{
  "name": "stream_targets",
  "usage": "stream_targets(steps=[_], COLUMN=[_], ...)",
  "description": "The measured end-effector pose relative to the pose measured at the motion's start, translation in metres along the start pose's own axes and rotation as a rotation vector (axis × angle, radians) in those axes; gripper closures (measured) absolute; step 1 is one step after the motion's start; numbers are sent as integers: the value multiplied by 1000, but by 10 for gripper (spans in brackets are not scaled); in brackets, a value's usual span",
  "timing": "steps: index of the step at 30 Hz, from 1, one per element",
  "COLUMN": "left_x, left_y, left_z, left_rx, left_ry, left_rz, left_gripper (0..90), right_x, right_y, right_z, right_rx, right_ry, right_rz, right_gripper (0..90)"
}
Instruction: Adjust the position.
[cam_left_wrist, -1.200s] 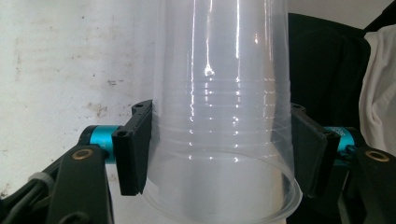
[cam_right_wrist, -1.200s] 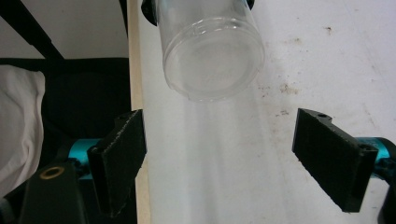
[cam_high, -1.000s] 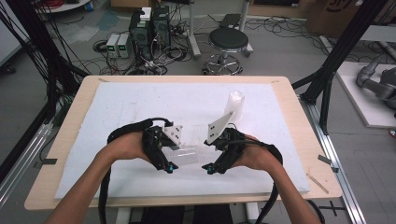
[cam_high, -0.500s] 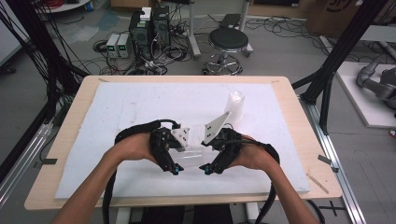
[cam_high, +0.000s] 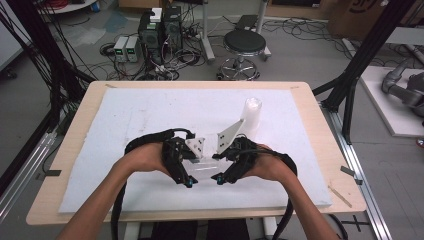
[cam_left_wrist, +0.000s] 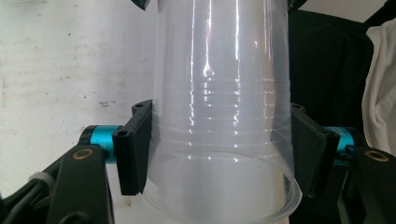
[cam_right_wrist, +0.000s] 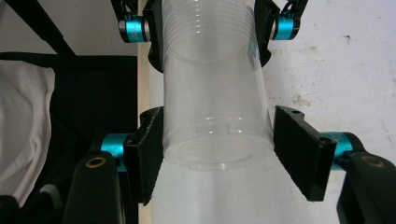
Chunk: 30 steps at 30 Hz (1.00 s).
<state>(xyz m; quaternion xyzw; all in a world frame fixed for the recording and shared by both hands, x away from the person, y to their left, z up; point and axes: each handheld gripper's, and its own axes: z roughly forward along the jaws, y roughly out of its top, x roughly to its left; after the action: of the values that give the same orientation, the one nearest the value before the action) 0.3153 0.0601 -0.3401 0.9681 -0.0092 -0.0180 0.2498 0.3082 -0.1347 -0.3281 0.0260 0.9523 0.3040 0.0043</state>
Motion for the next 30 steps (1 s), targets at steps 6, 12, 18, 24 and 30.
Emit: stream_targets(steps=[6, 12, 18, 24, 30], left_x=[0, 1, 2, 2, 1], left_y=[1, 1, -1, -5, -9], left_z=[2, 2, 1, 5, -1], left_rx=[8, 7, -27, -76, -144], left_ry=[-3, -2, 5, 35, 41], left_rz=[4, 3, 21, 29, 6], left_gripper=[329, 330, 264, 17, 18], right_x=[1, 0, 0, -1, -2], right_y=[1, 1, 0, -1, -5], right_z=[1, 2, 1, -1, -1], right_rx=[-5, -8, -10, -17, -35], right_ry=[12, 8, -2, -8, -8], right_rz=[-8, -16, -13, -1, 5], right_gripper=[406, 422, 429, 430, 431])
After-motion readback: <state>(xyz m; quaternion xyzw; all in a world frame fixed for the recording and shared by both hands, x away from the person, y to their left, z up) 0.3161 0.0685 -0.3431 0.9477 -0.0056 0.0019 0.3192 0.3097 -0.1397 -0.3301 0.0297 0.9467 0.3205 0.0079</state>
